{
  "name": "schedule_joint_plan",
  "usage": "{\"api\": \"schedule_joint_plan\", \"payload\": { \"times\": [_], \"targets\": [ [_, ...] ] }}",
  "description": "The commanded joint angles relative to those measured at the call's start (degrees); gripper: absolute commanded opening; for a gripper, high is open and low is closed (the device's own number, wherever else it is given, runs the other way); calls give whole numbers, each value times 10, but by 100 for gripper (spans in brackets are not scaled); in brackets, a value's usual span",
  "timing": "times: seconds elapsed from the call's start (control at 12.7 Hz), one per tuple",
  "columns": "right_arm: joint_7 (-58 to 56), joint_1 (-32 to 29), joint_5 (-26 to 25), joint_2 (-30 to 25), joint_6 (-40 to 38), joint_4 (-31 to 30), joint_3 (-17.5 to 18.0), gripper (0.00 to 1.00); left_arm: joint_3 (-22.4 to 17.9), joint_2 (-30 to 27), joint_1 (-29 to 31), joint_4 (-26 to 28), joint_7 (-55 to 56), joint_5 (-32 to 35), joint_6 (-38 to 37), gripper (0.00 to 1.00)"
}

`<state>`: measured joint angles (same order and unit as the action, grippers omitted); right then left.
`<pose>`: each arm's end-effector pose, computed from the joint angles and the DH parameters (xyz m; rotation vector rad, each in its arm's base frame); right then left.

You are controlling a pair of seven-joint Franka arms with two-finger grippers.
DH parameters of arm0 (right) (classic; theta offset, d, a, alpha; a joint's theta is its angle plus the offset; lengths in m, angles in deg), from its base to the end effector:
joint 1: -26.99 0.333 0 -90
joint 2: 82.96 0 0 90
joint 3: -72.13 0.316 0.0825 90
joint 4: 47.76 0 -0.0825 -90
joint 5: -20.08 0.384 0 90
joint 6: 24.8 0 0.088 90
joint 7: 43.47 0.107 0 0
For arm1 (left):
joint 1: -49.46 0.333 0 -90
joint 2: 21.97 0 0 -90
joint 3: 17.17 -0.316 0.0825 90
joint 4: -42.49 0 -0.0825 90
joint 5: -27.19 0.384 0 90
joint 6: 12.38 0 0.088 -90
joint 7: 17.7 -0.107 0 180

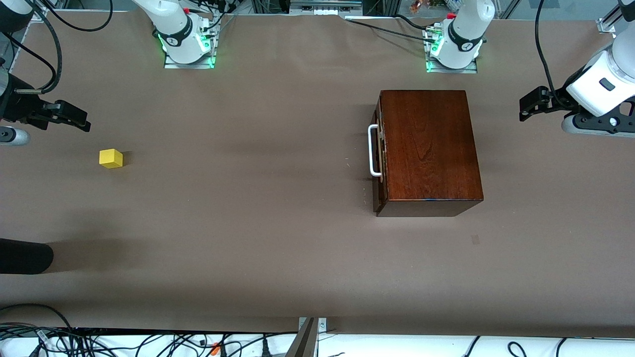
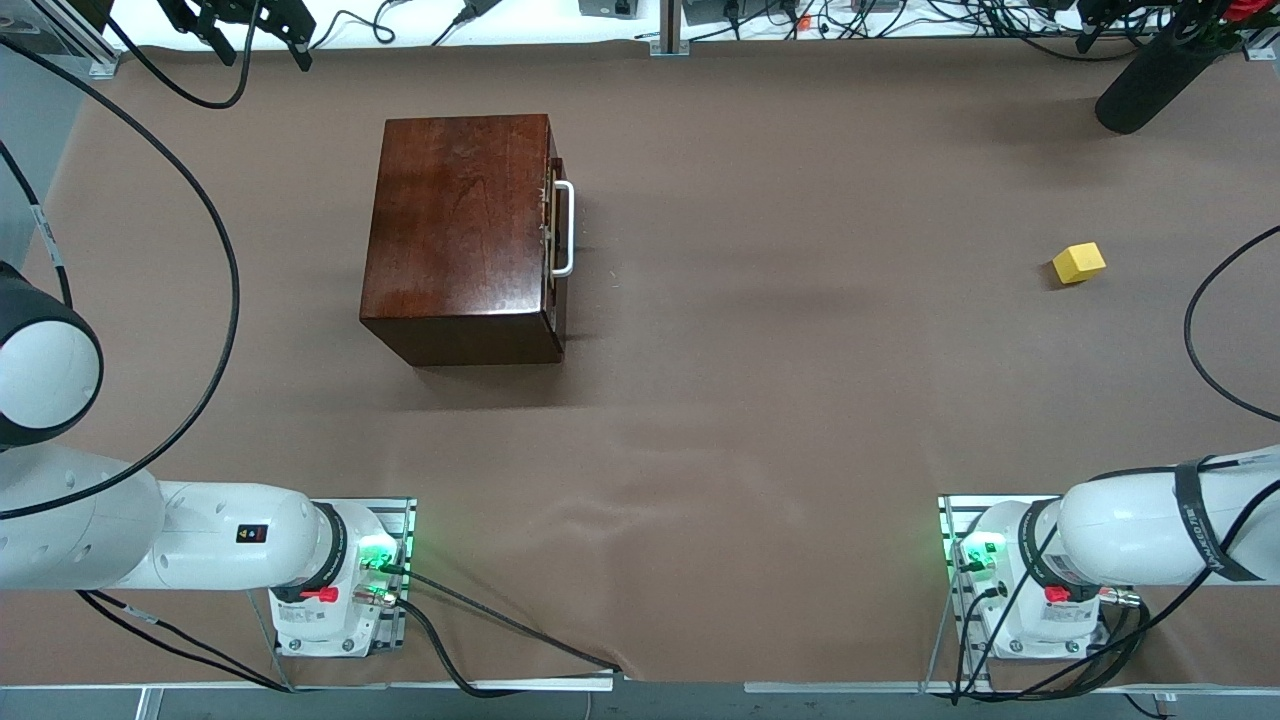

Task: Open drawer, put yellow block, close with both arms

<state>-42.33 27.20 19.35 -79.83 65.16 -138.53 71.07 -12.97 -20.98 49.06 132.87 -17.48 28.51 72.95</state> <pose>0.5687 -0.0095 0.5874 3.1254 -0.0536 -0.1074 0.5485 -0.0412 0.6052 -3.1089 0.1179 0.1625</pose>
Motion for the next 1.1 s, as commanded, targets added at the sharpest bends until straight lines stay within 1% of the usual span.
{"api": "schedule_joint_plan", "payload": {
  "times": [0.0, 1.02],
  "targets": [
    [-8, -7, -4, -11, 3, -6, 4, 100, -1, 8, -1, -20, -10, -7, -14, 100],
    [-8, -7, -5, -11, 8, -6, 4, 100, 7, 14, -1, -19, -8, -10, -17, 100]
  ]
}}
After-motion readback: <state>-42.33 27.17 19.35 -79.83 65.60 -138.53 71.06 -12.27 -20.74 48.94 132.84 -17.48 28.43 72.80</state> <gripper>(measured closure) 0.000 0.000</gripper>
